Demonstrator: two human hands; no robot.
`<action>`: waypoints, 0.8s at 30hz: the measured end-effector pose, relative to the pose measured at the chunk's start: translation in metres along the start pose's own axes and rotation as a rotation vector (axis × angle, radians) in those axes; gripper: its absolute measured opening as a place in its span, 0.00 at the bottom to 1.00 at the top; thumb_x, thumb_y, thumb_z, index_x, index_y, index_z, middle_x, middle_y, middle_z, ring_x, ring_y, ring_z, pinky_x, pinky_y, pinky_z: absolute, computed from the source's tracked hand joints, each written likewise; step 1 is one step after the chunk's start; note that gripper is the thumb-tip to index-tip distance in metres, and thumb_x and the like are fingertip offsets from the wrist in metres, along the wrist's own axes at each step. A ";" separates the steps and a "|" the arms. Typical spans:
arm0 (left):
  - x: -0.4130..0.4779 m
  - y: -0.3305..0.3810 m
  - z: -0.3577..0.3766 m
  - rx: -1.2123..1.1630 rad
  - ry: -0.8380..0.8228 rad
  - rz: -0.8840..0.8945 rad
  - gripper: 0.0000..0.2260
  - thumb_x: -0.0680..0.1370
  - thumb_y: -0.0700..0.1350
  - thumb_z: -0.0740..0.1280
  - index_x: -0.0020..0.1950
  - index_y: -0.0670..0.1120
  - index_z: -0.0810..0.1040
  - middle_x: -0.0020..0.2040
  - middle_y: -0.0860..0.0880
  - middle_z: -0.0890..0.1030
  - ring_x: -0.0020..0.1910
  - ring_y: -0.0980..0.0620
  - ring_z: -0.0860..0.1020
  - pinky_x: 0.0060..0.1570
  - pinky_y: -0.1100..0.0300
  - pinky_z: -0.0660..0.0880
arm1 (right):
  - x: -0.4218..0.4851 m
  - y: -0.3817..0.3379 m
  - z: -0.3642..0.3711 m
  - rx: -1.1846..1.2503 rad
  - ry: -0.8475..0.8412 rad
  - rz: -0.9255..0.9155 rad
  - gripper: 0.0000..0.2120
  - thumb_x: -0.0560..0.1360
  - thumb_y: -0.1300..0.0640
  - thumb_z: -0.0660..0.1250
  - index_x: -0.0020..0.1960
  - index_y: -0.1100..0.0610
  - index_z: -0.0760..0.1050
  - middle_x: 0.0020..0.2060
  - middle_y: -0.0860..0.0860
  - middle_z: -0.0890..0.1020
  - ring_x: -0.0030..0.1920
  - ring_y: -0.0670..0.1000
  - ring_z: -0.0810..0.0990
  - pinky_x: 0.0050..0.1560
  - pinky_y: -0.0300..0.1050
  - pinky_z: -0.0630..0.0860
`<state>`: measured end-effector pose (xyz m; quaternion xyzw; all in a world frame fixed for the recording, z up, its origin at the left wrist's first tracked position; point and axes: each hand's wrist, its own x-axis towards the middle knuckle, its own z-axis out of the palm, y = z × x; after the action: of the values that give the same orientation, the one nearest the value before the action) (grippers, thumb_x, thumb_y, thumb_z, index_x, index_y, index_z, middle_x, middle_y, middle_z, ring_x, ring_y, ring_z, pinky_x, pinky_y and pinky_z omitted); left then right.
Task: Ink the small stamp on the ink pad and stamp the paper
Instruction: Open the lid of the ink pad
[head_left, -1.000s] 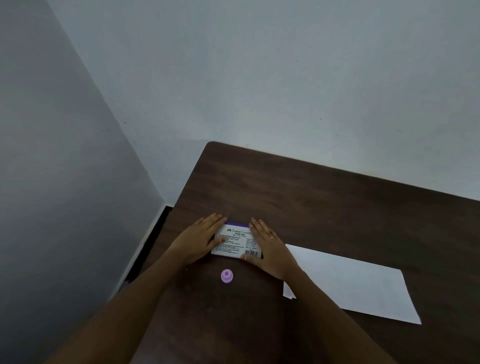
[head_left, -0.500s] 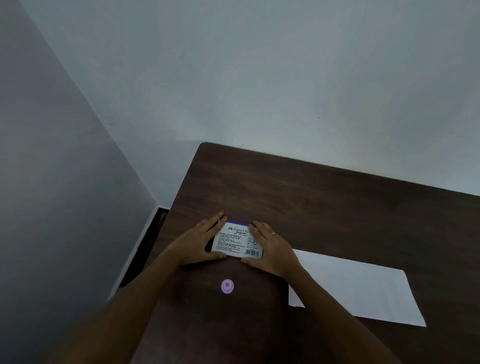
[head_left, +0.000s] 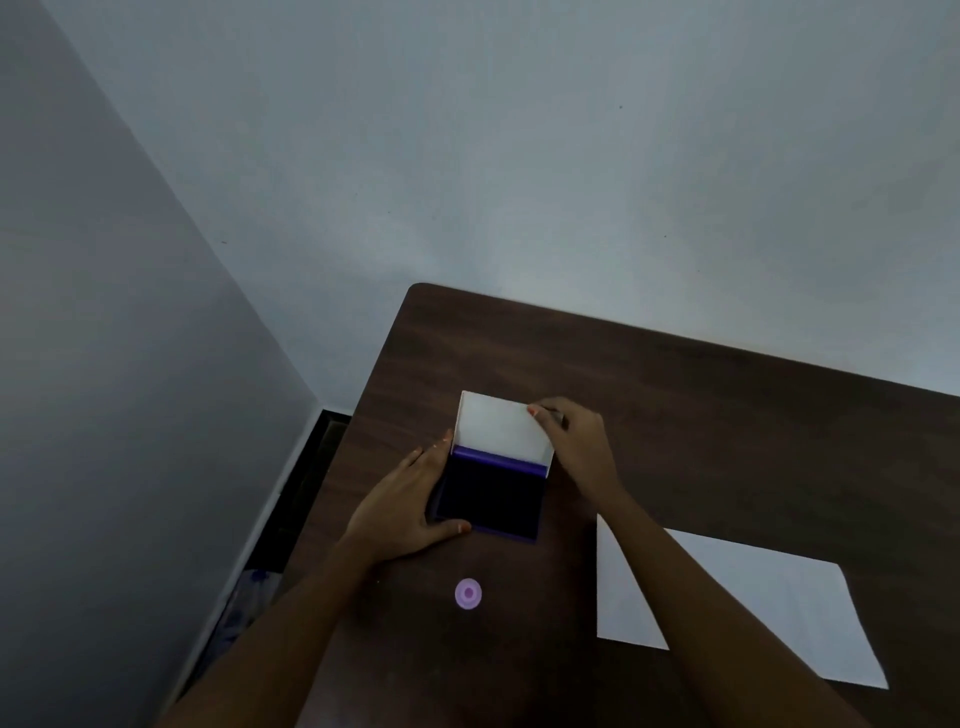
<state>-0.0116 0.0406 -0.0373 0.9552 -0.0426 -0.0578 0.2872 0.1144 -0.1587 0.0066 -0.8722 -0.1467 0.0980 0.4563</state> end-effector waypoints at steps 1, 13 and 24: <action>0.001 -0.001 0.000 0.009 -0.007 0.012 0.43 0.67 0.69 0.61 0.67 0.65 0.30 0.74 0.54 0.51 0.67 0.61 0.48 0.66 0.59 0.48 | 0.006 0.001 0.003 -0.014 0.030 0.004 0.06 0.74 0.57 0.64 0.48 0.58 0.78 0.46 0.54 0.82 0.46 0.47 0.77 0.45 0.36 0.72; 0.003 -0.009 0.005 0.105 -0.036 0.045 0.42 0.69 0.70 0.57 0.70 0.55 0.34 0.72 0.57 0.43 0.69 0.64 0.41 0.68 0.58 0.35 | 0.030 0.007 0.027 -0.300 0.083 -0.006 0.03 0.70 0.64 0.67 0.42 0.62 0.80 0.45 0.59 0.80 0.48 0.57 0.75 0.53 0.51 0.68; -0.003 0.003 -0.004 -0.086 -0.002 0.006 0.36 0.75 0.58 0.61 0.71 0.55 0.37 0.74 0.54 0.46 0.71 0.59 0.47 0.70 0.58 0.48 | -0.024 -0.004 0.023 -0.253 0.149 -0.098 0.06 0.74 0.63 0.63 0.49 0.63 0.77 0.48 0.61 0.81 0.50 0.57 0.77 0.53 0.46 0.71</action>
<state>-0.0139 0.0405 -0.0325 0.9418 -0.0431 -0.0595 0.3280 0.0846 -0.1470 -0.0020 -0.9194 -0.1661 -0.0087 0.3565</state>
